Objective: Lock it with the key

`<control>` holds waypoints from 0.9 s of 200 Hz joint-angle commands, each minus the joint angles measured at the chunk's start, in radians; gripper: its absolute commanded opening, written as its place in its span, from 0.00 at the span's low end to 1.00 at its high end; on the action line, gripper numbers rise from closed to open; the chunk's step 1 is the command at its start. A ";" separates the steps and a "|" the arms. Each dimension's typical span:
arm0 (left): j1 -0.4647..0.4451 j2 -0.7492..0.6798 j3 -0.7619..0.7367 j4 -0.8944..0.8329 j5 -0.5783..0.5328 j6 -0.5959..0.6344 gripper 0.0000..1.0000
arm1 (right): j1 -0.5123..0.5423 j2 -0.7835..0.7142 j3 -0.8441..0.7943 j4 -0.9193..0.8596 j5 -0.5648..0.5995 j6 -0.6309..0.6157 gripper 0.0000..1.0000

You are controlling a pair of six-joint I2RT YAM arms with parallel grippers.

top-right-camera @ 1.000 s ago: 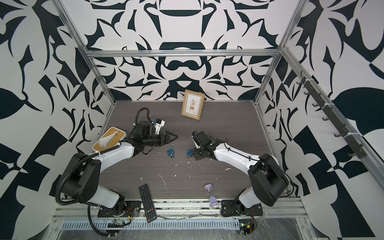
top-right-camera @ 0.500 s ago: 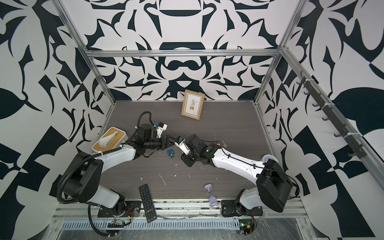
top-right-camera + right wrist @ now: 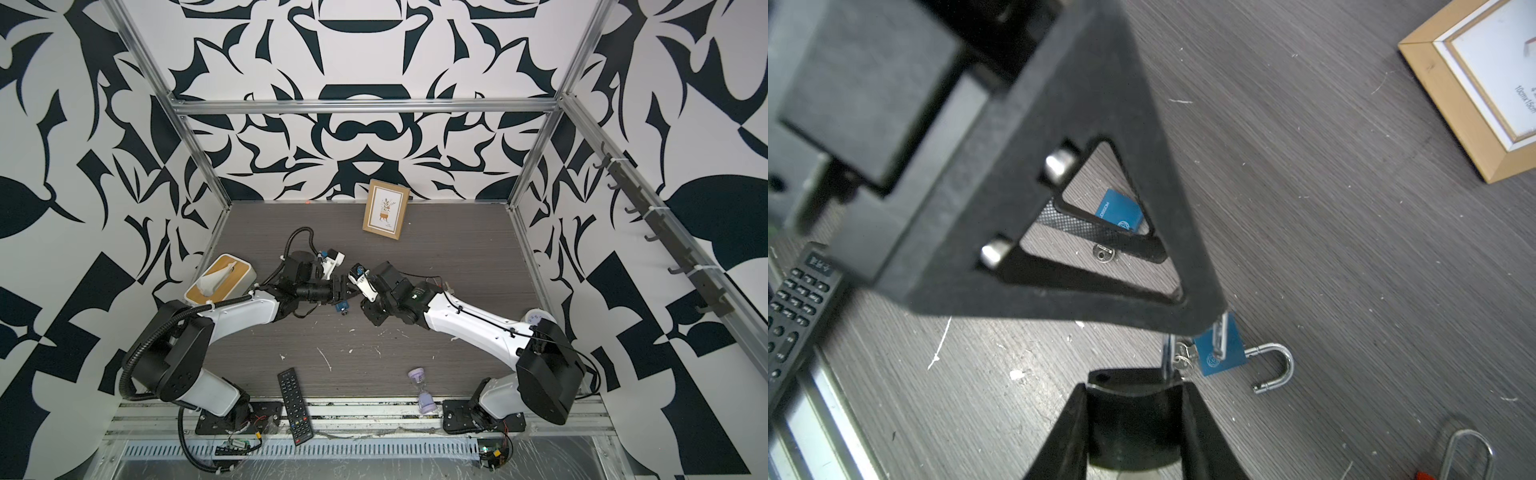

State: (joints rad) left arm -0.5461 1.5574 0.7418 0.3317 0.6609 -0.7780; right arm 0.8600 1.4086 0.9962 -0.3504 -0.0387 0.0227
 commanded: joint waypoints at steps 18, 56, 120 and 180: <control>-0.017 0.030 0.028 0.035 0.029 -0.015 0.52 | 0.022 -0.029 0.029 -0.015 0.050 0.009 0.00; -0.037 0.047 0.042 0.049 0.042 -0.029 0.43 | 0.033 -0.016 0.047 -0.028 0.091 0.012 0.00; -0.042 0.055 0.050 0.061 0.059 -0.038 0.30 | 0.036 0.018 0.070 -0.036 0.096 0.003 0.00; -0.043 0.091 0.056 0.104 0.106 -0.063 0.20 | 0.042 0.041 0.084 -0.029 0.103 0.010 0.00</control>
State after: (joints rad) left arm -0.5850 1.6325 0.7666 0.4053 0.7357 -0.8333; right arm 0.8951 1.4624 1.0328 -0.4023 0.0475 0.0257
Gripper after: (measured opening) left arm 0.218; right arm 0.336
